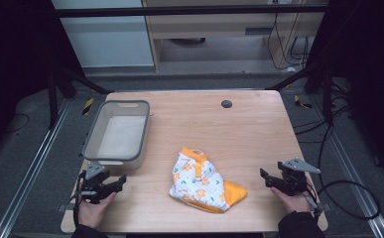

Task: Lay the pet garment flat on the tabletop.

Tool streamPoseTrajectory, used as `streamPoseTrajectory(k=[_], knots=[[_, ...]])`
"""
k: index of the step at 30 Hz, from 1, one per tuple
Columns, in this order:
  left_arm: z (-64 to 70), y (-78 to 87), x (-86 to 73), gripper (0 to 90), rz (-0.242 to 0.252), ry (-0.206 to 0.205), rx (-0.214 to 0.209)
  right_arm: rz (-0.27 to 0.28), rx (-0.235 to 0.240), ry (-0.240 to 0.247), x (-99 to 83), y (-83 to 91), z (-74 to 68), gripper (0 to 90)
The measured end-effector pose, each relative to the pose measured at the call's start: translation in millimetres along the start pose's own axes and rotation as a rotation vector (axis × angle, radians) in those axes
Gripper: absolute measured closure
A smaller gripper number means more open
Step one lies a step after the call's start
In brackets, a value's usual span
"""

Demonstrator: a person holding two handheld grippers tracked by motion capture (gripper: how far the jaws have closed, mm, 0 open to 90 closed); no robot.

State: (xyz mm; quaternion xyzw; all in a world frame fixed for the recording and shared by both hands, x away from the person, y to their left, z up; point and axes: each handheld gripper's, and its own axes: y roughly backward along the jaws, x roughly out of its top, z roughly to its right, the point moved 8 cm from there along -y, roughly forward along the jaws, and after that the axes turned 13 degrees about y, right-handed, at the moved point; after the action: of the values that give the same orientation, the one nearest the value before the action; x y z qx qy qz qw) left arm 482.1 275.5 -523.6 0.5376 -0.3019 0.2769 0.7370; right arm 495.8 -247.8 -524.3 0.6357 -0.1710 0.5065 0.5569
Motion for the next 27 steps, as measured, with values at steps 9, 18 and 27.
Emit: streamPoseTrajectory(k=[9,18,27], knots=[[9.8,14.5,6.2,28.1,0.054,-0.005,-0.05,0.032,0.003,0.015,9.6,6.4,-5.1,24.4],[18.0,31.8,25.4,25.8,0.087,-0.003,-0.102,0.092,0.008,0.011,35.1,21.8,0.8,22.5],[33.1,45.7,63.7,26.8,0.155,0.006,-0.16,0.157,0.013,0.018,75.2,32.9,3.8,25.1]])
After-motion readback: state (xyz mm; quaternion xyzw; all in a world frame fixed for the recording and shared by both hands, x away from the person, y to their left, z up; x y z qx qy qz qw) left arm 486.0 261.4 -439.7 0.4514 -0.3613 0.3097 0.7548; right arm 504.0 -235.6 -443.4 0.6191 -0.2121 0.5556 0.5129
